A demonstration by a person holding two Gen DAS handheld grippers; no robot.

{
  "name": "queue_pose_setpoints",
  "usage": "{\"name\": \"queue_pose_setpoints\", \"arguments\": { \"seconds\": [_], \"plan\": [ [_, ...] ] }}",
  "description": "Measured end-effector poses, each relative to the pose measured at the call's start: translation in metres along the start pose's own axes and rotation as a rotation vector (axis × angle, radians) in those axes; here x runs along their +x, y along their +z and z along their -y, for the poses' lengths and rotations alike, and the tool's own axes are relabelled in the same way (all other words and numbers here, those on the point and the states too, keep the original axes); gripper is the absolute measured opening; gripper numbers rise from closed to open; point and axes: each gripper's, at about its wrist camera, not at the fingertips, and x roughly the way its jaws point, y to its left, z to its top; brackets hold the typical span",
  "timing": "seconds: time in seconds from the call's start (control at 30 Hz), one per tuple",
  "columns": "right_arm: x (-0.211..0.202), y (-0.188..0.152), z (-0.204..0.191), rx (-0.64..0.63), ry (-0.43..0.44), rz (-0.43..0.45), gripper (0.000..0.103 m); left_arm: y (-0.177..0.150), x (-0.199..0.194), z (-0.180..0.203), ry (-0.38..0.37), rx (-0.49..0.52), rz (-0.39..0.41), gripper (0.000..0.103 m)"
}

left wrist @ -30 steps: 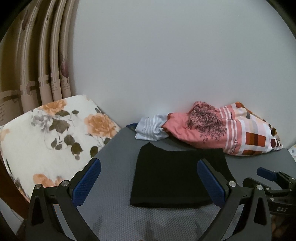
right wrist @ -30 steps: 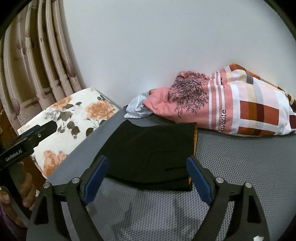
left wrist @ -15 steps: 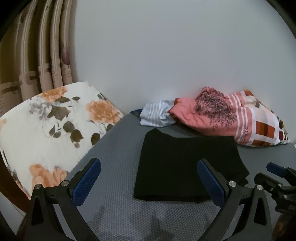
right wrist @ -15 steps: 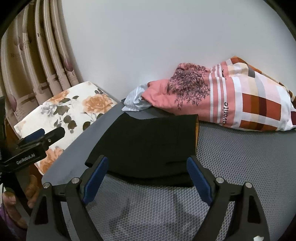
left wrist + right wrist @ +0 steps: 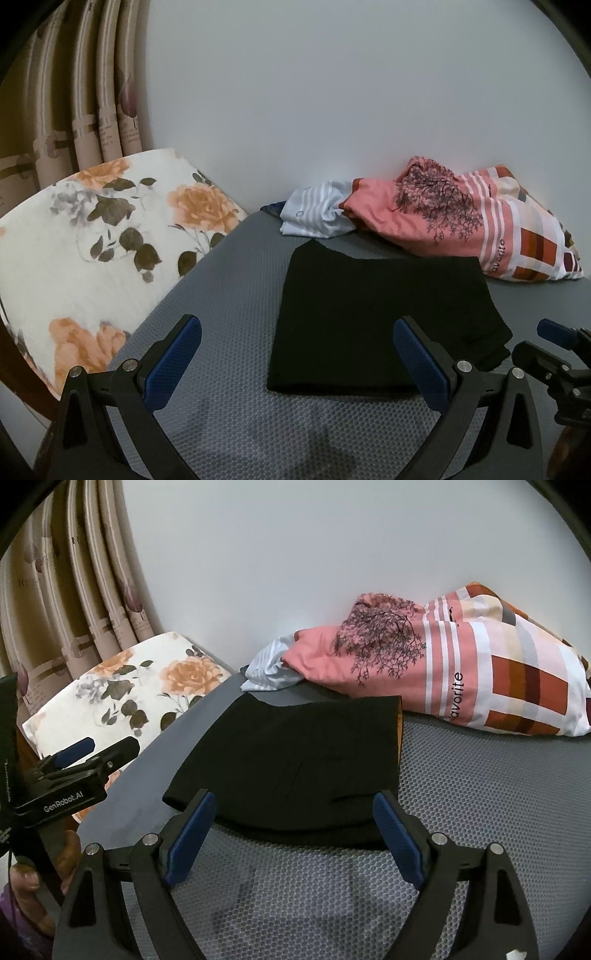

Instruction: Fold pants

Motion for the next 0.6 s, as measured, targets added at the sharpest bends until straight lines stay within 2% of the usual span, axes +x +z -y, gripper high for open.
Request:
{"name": "queue_pose_setpoints", "arguments": {
  "seconds": [0.6],
  "plan": [
    [0.019,-0.004,-0.002,-0.001,-0.013,-0.028,0.085,-0.008,0.025,-0.001,-0.017,0.005,-0.032,0.103]
  ]
}}
